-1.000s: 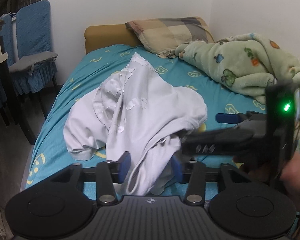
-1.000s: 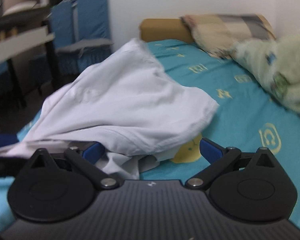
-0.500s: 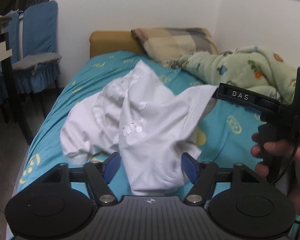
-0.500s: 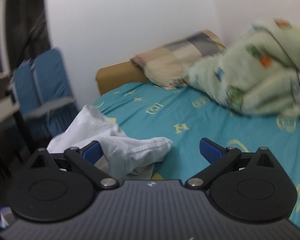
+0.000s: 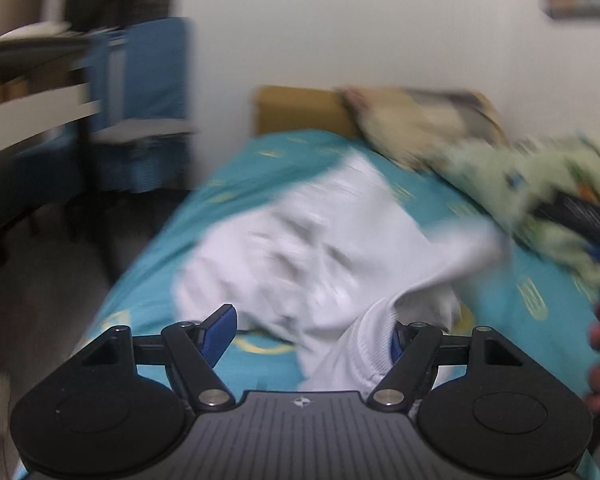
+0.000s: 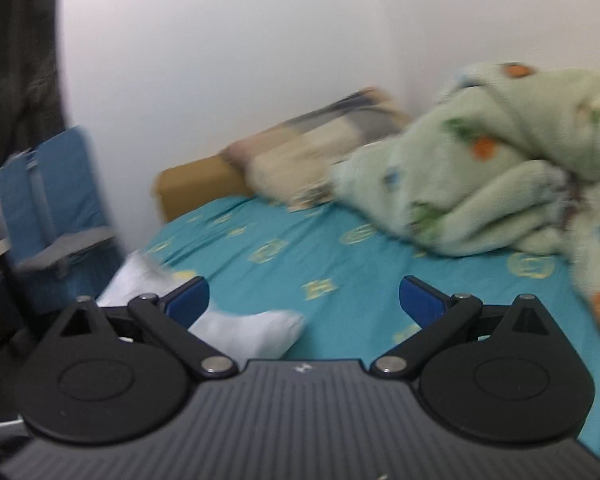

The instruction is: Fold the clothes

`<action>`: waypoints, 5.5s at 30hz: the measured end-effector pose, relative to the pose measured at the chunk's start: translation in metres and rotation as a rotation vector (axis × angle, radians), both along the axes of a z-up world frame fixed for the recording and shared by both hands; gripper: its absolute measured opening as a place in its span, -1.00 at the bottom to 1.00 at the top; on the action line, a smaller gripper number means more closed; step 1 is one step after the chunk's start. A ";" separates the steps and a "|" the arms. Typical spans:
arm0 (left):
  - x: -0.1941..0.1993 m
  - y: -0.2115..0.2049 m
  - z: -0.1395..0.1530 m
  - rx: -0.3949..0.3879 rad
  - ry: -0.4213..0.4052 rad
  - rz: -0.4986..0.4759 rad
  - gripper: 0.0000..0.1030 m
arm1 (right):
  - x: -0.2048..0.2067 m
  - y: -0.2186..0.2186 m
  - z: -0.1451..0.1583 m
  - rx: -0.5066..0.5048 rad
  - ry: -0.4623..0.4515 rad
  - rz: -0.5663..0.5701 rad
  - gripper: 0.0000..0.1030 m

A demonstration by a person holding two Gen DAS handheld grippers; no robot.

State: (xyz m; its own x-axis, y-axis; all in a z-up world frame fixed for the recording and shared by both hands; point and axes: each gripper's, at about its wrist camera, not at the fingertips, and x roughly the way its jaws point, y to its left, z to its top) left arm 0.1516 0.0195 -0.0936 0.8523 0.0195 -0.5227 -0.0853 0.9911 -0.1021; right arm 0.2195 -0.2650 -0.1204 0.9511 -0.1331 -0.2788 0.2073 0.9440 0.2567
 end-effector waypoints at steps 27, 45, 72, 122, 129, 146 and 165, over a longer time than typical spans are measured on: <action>0.017 0.030 -0.016 0.042 0.193 0.180 0.54 | 0.013 0.086 -0.044 -0.362 0.247 0.490 1.00; 0.008 0.003 -0.004 0.075 0.081 0.060 0.72 | 0.034 0.003 -0.038 -0.127 0.109 0.045 1.00; -0.018 0.037 0.012 -0.210 -0.077 0.141 0.93 | -0.048 0.019 0.052 -0.359 -0.217 -0.113 1.00; -0.200 0.067 0.488 -0.143 -0.729 0.206 1.00 | -0.263 0.008 0.448 -0.300 -0.484 -0.039 1.00; 0.002 0.046 0.376 -0.039 -0.545 0.208 1.00 | -0.083 0.013 0.350 -0.379 -0.277 -0.008 1.00; 0.484 -0.017 -0.038 0.098 0.029 0.111 0.99 | 0.364 -0.003 -0.013 -0.375 0.235 0.102 1.00; 0.438 0.006 -0.037 0.160 0.107 -0.231 0.99 | 0.328 0.001 0.003 -0.198 0.273 0.254 1.00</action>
